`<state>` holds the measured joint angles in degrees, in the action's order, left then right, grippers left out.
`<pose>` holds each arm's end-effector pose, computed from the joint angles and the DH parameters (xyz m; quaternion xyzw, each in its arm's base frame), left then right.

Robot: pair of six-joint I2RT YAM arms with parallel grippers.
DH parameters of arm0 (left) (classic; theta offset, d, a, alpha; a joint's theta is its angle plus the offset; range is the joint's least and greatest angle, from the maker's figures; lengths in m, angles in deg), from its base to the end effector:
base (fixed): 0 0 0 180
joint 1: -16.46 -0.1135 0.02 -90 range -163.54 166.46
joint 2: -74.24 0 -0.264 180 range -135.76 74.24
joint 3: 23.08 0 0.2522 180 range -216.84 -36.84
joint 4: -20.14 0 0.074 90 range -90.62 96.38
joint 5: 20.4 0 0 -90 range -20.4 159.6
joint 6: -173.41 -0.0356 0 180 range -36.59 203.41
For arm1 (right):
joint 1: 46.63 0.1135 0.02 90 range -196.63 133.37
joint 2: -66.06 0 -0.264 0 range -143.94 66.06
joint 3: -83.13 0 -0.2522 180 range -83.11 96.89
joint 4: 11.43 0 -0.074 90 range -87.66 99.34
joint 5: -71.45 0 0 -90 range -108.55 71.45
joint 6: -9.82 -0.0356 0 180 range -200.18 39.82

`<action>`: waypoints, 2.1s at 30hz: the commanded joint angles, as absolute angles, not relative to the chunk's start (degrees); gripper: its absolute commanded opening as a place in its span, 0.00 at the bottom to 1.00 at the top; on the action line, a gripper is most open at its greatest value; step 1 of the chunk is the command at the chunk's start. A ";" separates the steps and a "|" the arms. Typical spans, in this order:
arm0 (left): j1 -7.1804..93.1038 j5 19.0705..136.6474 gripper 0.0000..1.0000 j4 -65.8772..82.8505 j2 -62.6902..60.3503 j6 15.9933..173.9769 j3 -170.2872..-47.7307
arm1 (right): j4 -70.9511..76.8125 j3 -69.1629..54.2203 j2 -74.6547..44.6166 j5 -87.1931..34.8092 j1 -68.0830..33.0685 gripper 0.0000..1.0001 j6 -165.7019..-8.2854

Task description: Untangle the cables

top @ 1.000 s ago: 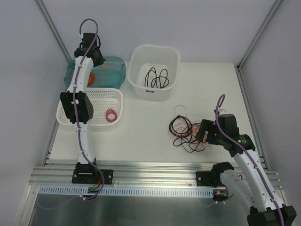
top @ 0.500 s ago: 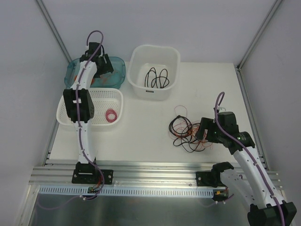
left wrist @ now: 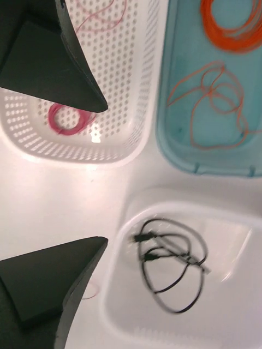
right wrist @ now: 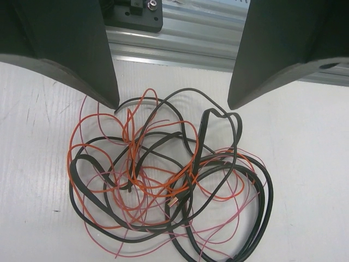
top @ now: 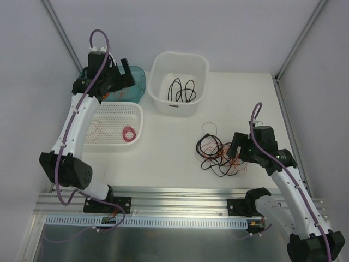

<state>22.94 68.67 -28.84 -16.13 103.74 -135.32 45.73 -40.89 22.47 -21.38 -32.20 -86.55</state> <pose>0.3511 -0.0393 0.4215 -0.1071 0.8464 -0.1142 0.5091 0.1476 0.0398 0.2725 -0.0743 0.9199 0.0918 0.3740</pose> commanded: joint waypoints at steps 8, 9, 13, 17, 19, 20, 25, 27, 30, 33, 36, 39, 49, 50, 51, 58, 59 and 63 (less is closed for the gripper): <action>43.08 72.50 0.99 -29.48 8.31 110.56 -106.48 | 43.21 -42.41 23.44 -22.67 -32.40 0.66 -87.83; 44.22 72.59 0.99 -29.39 9.54 110.30 -104.97 | 41.90 -42.67 23.26 -23.20 -32.31 0.61 -87.83; 48.01 74.34 0.99 -26.58 10.95 107.67 -98.20 | 38.20 -43.73 20.10 -23.47 -31.78 0.50 -89.49; 48.98 75.66 0.99 -21.84 11.57 101.79 -91.44 | 33.81 -44.60 15.71 -22.17 -29.94 0.46 -93.79; 48.98 75.66 0.99 -19.12 12.45 100.11 -89.50 | 30.82 -45.05 13.34 -20.15 -27.83 0.44 -96.78; 48.89 75.66 0.99 -18.06 13.41 98.89 -87.49 | 29.68 -45.05 12.28 -19.61 -26.52 0.44 -98.62; 48.89 75.05 0.99 -9.81 15.96 97.56 -80.37 | 28.61 -44.79 4.91 -13.65 -24.57 0.43 -102.67; 48.98 74.78 0.99 -9.26 15.97 98.08 -79.90 | 28.00 -44.87 3.49 -12.58 -24.66 0.40 -103.03; 48.89 75.13 0.99 -8.82 15.61 98.61 -80.61 | 27.73 -44.61 1.82 -10.73 -24.57 0.32 -103.21; 48.89 75.92 0.99 -8.91 15.61 98.43 -80.87 | 28.87 -43.21 1.99 -10.99 -24.05 0.17 -101.98; 48.98 76.28 0.99 -8.82 15.96 98.79 -80.79 | 32.19 -39.44 3.13 -10.64 -22.73 0.02 -98.91; 48.89 76.54 0.99 -8.91 15.88 98.79 -80.96 | 37.74 -32.68 4.62 -10.20 -21.85 0.01 -95.13; 48.89 77.16 0.99 -8.91 16.14 98.52 -81.14 | 49.09 -0.16 6.21 -20.98 -20.27 0.01 -83.88; 48.89 76.90 0.99 -9.00 16.23 98.44 -81.05 | 48.92 2.30 5.43 -24.41 -20.27 0.01 -83.26; 48.89 76.98 0.99 -9.00 16.32 98.43 -81.05 | 48.13 7.98 4.98 -26.18 -20.27 0.01 -82.73; 48.98 76.46 0.99 -9.00 17.37 98.09 -80.61 | 39.62 19.82 0.32 -39.70 -19.74 0.01 -83.69; 48.89 76.45 0.99 -8.91 17.89 98.00 -80.52 | 36.38 19.12 -0.03 -41.65 -19.22 0.01 -85.52; 48.98 77.06 0.99 -8.91 20.27 97.64 -79.73 | 28.45 10.96 -1.17 -47.90 -15.97 0.01 -89.66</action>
